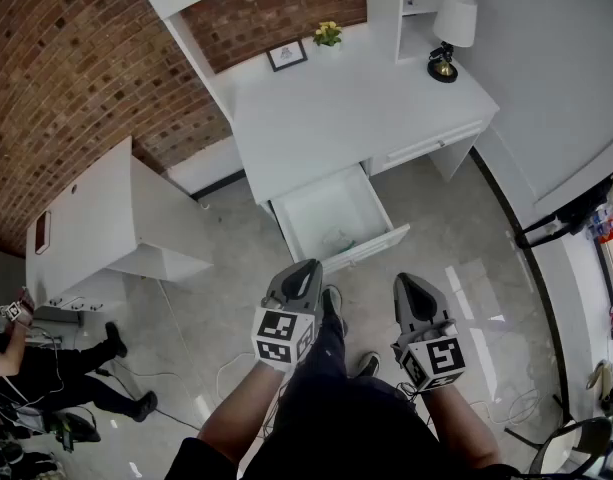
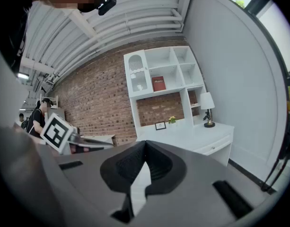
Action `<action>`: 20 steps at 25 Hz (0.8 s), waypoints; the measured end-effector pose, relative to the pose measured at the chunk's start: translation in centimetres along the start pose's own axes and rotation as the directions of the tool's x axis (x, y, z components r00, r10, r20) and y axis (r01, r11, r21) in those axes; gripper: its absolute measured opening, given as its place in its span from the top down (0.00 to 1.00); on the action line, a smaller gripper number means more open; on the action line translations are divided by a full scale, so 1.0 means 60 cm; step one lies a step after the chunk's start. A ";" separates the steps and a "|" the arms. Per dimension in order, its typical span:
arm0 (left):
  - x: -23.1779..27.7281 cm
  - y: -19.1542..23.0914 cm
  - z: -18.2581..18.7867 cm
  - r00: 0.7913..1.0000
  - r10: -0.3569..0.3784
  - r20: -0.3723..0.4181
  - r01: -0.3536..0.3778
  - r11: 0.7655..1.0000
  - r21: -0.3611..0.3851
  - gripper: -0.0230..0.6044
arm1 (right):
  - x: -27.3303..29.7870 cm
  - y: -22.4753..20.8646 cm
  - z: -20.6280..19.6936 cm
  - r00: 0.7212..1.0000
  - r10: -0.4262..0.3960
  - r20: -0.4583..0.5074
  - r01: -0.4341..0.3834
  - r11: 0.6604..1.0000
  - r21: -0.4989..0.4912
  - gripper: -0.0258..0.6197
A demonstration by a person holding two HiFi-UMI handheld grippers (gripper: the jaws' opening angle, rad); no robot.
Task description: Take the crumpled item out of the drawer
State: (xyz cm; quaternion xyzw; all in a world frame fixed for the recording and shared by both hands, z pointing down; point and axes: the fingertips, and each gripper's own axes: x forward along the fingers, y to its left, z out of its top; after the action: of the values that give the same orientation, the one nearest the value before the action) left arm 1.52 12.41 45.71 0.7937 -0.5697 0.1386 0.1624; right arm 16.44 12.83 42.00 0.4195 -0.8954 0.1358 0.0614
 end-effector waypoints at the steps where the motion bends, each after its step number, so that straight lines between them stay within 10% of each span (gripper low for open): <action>1: -0.031 -0.021 0.011 1.000 0.005 0.029 -0.005 1.000 0.005 0.93 | -0.016 0.008 -0.005 1.000 0.005 -0.007 -0.005 1.000 0.009 0.96; 7: -0.149 -0.074 0.024 0.989 0.064 0.134 -0.062 0.998 -0.019 0.92 | -0.078 0.063 0.005 0.999 0.035 0.030 -0.033 0.998 -0.060 0.96; 10: -0.161 -0.070 0.011 0.989 0.074 0.128 -0.070 0.997 -0.031 0.61 | -0.078 0.084 0.018 0.998 0.032 0.058 -0.026 0.994 -0.102 0.70; 20: -0.203 0.003 -0.013 0.990 0.059 0.131 -0.053 0.997 -0.048 0.60 | -0.032 0.141 -0.005 1.000 -0.013 -0.008 0.012 0.995 -0.104 0.70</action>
State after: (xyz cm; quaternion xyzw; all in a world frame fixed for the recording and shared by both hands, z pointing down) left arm -2.48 23.17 41.52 0.7811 -0.6040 0.0777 0.1379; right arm 11.14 19.50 40.25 0.4207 -0.8983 0.0906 0.0880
